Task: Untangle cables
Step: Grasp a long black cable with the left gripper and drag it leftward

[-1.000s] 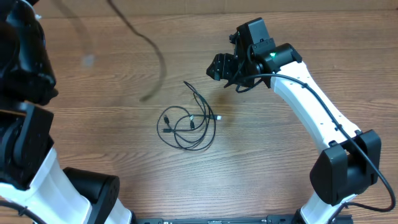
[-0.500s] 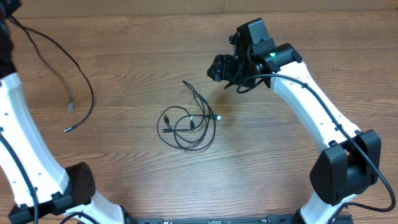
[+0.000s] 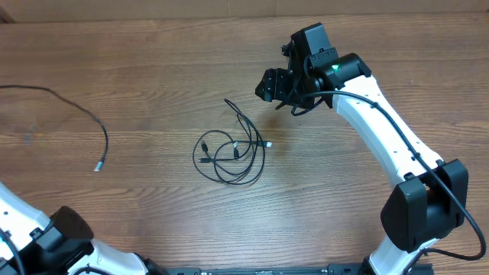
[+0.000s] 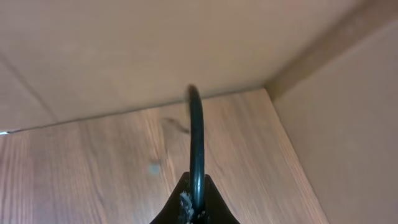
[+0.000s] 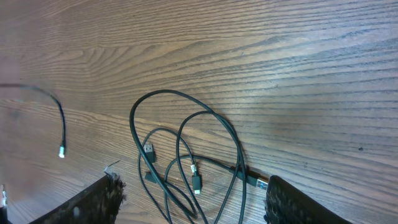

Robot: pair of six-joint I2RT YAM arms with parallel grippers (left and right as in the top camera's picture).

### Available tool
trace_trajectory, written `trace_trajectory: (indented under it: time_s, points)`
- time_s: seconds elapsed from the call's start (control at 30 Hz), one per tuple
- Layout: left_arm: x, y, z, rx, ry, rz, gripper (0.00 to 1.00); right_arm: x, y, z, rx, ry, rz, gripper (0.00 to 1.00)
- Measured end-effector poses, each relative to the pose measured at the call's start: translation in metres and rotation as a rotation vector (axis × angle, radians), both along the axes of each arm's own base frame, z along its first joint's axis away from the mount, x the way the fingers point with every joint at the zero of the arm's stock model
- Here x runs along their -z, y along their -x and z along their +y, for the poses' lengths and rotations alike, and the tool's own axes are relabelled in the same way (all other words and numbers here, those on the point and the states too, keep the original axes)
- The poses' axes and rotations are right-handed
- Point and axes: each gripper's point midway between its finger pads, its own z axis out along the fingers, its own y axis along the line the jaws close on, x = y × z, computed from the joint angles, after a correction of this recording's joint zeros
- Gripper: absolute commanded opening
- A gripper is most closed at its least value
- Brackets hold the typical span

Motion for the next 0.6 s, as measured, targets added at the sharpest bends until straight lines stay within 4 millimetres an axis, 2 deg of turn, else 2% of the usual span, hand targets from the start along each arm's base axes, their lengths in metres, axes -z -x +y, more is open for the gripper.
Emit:
trace_trajectory:
  time_s: [0.07,0.2,0.27,0.37,0.4,0.43,0.47,0.5,0.6]
  points:
    - [0.0,0.004,0.003,-0.013,0.0,-0.001,0.04,0.0,0.0,0.0,0.0,0.0,0.0,0.72]
    - [0.008,0.001,-0.003,-0.015,0.007,0.043,0.04,0.001,0.002,-0.001,0.0,0.004,0.01,0.72]
    - [0.025,-0.004,-0.004,-0.016,0.03,0.101,0.04,0.001,0.002,-0.001,0.0,0.005,0.01,0.72]
    - [0.067,-0.021,-0.002,-0.001,0.093,0.204,0.04,0.001,0.003,-0.001,-0.001,0.006,0.011,0.73]
    - [0.086,-0.03,0.0,0.007,0.119,0.244,0.15,0.002,0.003,-0.001,-0.002,0.008,0.015,0.72]
    - [0.109,-0.041,0.002,0.019,0.148,0.285,0.51,0.002,0.004,-0.001,-0.002,0.008,0.016,0.72]
    - [0.127,-0.052,0.003,0.031,0.17,0.312,0.76,0.002,0.004,-0.001,-0.002,0.008,0.017,0.73]
    - [0.137,-0.058,0.003,0.042,0.177,0.329,1.0,0.002,0.004,-0.002,-0.002,0.009,0.019,0.72]
    - [0.165,-0.079,0.002,0.067,0.198,0.357,1.0,0.003,0.005,-0.002,-0.009,0.012,0.017,0.72]
